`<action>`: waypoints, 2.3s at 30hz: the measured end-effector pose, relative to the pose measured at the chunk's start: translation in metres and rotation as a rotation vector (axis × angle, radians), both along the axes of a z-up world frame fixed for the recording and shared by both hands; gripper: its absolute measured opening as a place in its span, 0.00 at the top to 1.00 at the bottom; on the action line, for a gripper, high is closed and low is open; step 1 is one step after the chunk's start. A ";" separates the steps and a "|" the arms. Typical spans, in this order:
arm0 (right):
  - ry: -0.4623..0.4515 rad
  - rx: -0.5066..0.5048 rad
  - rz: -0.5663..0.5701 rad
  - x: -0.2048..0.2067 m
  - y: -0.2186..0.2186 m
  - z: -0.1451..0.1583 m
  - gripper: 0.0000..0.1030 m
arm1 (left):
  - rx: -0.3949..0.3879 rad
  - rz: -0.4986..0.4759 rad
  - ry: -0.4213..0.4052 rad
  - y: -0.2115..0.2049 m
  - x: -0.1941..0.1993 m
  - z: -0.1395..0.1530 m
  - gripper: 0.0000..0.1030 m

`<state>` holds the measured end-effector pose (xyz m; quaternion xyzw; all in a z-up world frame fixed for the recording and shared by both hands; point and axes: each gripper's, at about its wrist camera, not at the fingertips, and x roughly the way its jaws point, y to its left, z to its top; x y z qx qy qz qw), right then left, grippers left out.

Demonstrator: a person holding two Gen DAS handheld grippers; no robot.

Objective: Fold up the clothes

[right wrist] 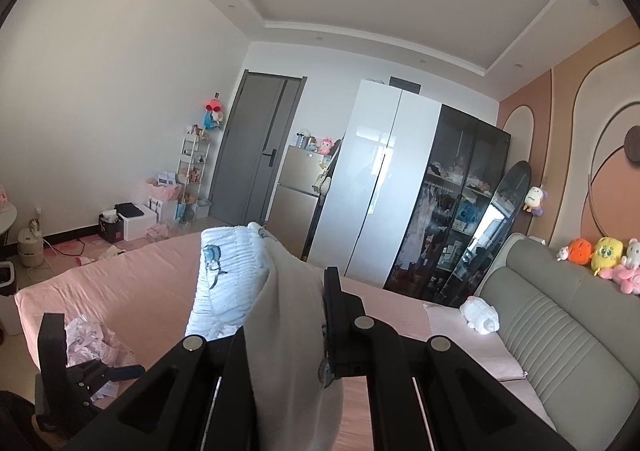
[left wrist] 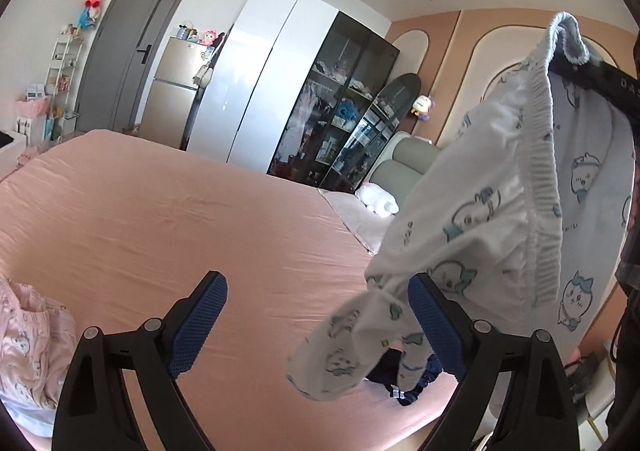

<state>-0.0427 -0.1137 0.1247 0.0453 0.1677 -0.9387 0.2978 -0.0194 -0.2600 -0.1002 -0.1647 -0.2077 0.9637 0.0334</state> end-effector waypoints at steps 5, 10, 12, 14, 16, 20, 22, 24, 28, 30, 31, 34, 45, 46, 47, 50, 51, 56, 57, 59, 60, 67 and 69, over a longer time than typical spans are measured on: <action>0.009 0.009 0.000 0.001 -0.006 0.004 0.96 | -0.088 0.003 0.023 0.013 0.011 -0.001 0.10; -0.026 0.008 0.016 -0.002 -0.012 0.003 0.96 | -0.202 0.031 0.063 0.033 0.018 0.006 0.10; -0.039 0.005 0.027 -0.002 -0.015 0.002 0.96 | -0.231 0.053 0.084 0.039 0.020 0.009 0.10; -0.063 -0.002 0.047 -0.001 -0.018 0.002 0.96 | -0.264 0.084 0.104 0.044 0.021 0.012 0.10; -0.081 -0.006 0.067 -0.001 -0.020 0.002 0.96 | -0.290 0.113 0.122 0.047 0.020 0.015 0.10; -0.069 0.009 0.071 0.004 -0.024 0.002 0.96 | -0.296 0.155 0.145 0.048 0.020 0.019 0.10; -0.071 0.010 0.073 0.005 -0.025 0.003 0.96 | -0.299 0.162 0.150 0.049 0.020 0.020 0.10; -0.076 0.010 0.074 0.005 -0.026 0.004 0.96 | -0.323 0.156 0.158 0.056 0.021 0.020 0.10; -0.099 0.007 0.095 0.005 -0.029 0.002 0.96 | -0.382 0.146 0.184 0.072 0.024 0.022 0.10; -0.103 0.009 0.100 0.006 -0.031 0.000 0.96 | -0.436 0.176 0.202 0.082 0.026 0.024 0.10; -0.104 0.011 0.105 0.007 -0.031 -0.001 0.96 | -0.480 0.219 0.206 0.086 0.027 0.025 0.10; -0.107 0.017 0.115 0.010 -0.031 -0.004 0.96 | -0.591 0.319 0.221 0.093 0.027 0.025 0.10; -0.160 -0.021 0.122 0.006 -0.019 -0.009 0.96 | -0.580 0.342 0.183 0.068 0.020 0.035 0.10; -0.162 -0.021 0.122 0.005 -0.018 -0.010 0.96 | -0.579 0.336 0.187 0.067 0.019 0.036 0.10; -0.167 -0.023 0.124 0.004 -0.018 -0.011 0.96 | -0.581 0.327 0.192 0.066 0.020 0.036 0.10; -0.180 -0.034 0.124 0.001 -0.016 -0.014 0.96 | -0.586 0.295 0.204 0.067 0.020 0.035 0.12; -0.184 -0.035 0.125 0.000 -0.015 -0.015 0.96 | -0.590 0.283 0.202 0.068 0.020 0.034 0.22; -0.191 -0.039 0.121 -0.004 -0.011 -0.017 0.96 | -0.552 0.245 0.127 0.065 0.008 0.026 0.72; -0.192 -0.039 0.119 -0.005 -0.011 -0.017 0.96 | -0.550 0.249 0.116 0.065 0.006 0.025 0.75; -0.196 -0.037 0.116 -0.007 -0.009 -0.019 0.96 | -0.556 0.245 0.102 0.062 0.003 0.025 0.79; -0.200 -0.035 0.115 -0.008 -0.008 -0.021 0.96 | -0.544 0.238 0.098 0.059 0.001 0.027 0.82; -0.252 -0.054 0.106 -0.023 0.005 -0.040 0.96 | -0.434 0.188 0.065 0.034 -0.008 0.038 0.91; -0.278 -0.071 0.107 -0.029 0.012 -0.047 0.96 | -0.401 0.172 0.052 0.029 -0.007 0.040 0.92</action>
